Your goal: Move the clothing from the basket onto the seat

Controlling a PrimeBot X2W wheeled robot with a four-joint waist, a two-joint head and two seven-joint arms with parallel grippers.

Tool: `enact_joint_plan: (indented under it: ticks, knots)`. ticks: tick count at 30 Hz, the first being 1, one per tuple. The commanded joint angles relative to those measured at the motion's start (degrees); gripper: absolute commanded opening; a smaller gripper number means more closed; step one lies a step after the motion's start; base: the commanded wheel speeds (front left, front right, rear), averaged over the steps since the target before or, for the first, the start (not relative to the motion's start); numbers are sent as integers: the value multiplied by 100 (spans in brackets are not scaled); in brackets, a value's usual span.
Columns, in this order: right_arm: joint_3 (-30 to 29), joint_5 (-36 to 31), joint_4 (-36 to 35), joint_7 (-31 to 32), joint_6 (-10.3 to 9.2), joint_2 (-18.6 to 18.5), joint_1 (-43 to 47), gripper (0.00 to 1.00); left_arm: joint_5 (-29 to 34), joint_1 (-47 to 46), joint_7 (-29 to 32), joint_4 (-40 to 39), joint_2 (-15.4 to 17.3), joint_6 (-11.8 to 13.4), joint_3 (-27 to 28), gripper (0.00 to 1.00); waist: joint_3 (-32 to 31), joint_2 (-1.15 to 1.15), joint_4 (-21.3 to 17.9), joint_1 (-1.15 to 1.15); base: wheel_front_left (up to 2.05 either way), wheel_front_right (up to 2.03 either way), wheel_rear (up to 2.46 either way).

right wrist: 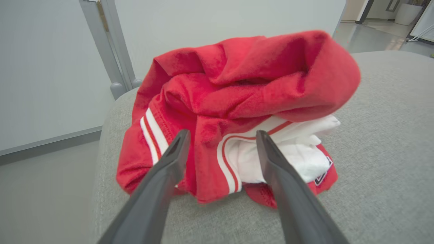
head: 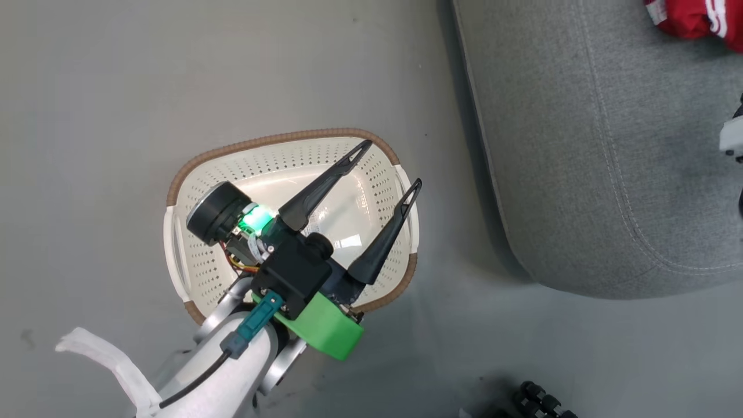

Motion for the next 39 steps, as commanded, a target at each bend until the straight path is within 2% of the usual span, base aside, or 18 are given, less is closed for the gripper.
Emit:
enact_joint_plan:
  ticks: [1,9,17,23,30,39]
  knots:
    - [-28,-105,-205,-16,0,122,252,100,-40,108,-53,49,-19,60,15,100,-322,0,27,-1,0,0,0]
    - [-154,-799,-1480,-16,-1,756,1458,100,-269,404,-364,411,-140,277,140,100,-1037,0,248,-1,0,0,0]
    - [323,-1072,-2530,158,0,1265,2441,100,-443,692,-609,704,-162,600,422,100,-1560,0,584,-1,0,0,0]
    - [683,-1064,-3202,378,0,1463,2932,100,-598,883,-772,888,-142,889,861,100,-1735,0,819,-1,0,0,0]
    - [822,-1081,-3682,588,-1,1563,3355,100,-696,1192,-847,883,-352,1231,1641,100,-1930,0,1112,-1,0,0,0]
    - [764,-1132,-4023,847,0,1600,3873,100,-432,1881,-846,700,-701,1114,2272,100,-2279,0,1397,-1,0,0,0]
